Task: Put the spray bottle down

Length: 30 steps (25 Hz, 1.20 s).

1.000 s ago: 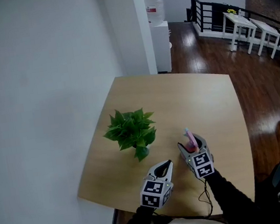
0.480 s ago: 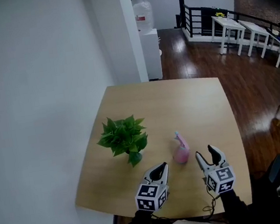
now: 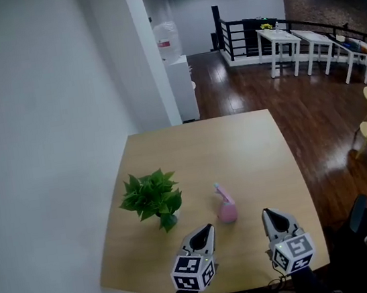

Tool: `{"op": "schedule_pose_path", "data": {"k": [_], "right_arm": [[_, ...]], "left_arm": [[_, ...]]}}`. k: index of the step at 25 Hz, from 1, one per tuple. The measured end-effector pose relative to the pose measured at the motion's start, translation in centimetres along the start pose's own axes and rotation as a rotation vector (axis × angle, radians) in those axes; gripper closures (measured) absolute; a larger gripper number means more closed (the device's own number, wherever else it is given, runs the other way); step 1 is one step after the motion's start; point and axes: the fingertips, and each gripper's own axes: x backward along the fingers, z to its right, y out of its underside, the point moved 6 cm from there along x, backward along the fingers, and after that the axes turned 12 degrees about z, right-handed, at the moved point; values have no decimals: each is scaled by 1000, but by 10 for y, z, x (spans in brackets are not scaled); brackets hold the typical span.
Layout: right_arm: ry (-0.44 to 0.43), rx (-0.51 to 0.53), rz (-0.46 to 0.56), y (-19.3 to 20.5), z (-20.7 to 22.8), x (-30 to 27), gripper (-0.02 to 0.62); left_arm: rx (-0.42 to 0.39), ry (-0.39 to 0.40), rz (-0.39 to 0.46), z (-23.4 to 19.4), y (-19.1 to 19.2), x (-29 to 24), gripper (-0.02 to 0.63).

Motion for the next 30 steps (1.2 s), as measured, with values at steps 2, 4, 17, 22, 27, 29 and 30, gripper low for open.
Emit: {"op": "schedule_pose_path", "data": {"k": [2,4,17,22,27,29,30], "right_arm": [[-16,-1,0,-6,-5,-1,592],[-32,2,7,-12,-8,-2,592],[-94,-49,-8,-14,-14,-3,592],[-118,-55,-18,-9,-18,-3,592],[-139,-58,-23,-13,-24,-1,592],[-143,-58,-23,-11,-26,-2,592],[-145,-59,-23,-10,-27,-3,592]], "left_arm": [[-8,12,15,5,-8,2,598],[-18,17,21,8,-13,2,598],[-20,7,8,16,-19,4,598],[-16,6,7,16,-15,5,598],[-17,3,9,19,-18,9,598],[-16,2,10,17,-17,9,598],[-16,2,11,16,-17,9,598]]}}
